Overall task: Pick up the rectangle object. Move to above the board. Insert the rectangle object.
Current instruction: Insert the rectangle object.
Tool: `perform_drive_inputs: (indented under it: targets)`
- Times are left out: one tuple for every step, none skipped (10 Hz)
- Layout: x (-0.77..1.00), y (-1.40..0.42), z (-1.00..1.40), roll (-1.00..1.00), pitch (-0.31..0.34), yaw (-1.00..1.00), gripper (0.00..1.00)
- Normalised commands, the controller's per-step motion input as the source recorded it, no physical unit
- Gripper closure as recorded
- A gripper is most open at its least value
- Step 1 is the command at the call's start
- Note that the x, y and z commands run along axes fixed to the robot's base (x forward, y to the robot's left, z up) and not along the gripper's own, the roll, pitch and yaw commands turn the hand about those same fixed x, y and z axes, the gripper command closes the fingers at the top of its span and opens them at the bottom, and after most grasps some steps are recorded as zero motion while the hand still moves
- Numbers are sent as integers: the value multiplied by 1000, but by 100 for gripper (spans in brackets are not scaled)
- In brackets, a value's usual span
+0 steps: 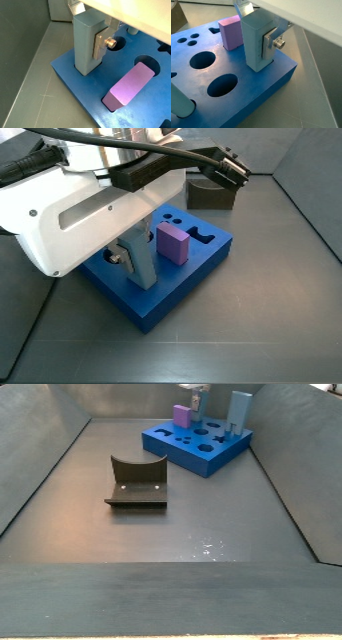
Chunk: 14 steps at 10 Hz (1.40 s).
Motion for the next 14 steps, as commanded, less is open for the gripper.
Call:
perform_drive_inputs:
  targets:
    - [0, 0, -1000, 20, -6, 0, 100]
    - [0, -29, 0, 0, 23, 0, 100]
    - [120, 0, -123, 0, 77, 0, 100]
    - [0, 29, -1000, 43, -57, 0, 100]
    - [-86, 94, -1000, 40, -97, -89, 100]
    - [0, 0, -20, -17, 0, 0, 100]
    - [0, -29, -451, 0, -323, 0, 100]
    - [820, -449, -714, 506, 34, 29, 100]
    - [409, -434, -417, 766, -200, 183, 100]
    - [0, 0, 0, 17, 0, 0, 100]
    - [363, -111, -237, 117, 363, 0, 100]
    - [503, -180, -74, 346, 1000, 0, 100]
    - [414, -117, 0, 340, 1000, 0, 100]
    - [331, -103, 0, 240, 1000, 0, 100]
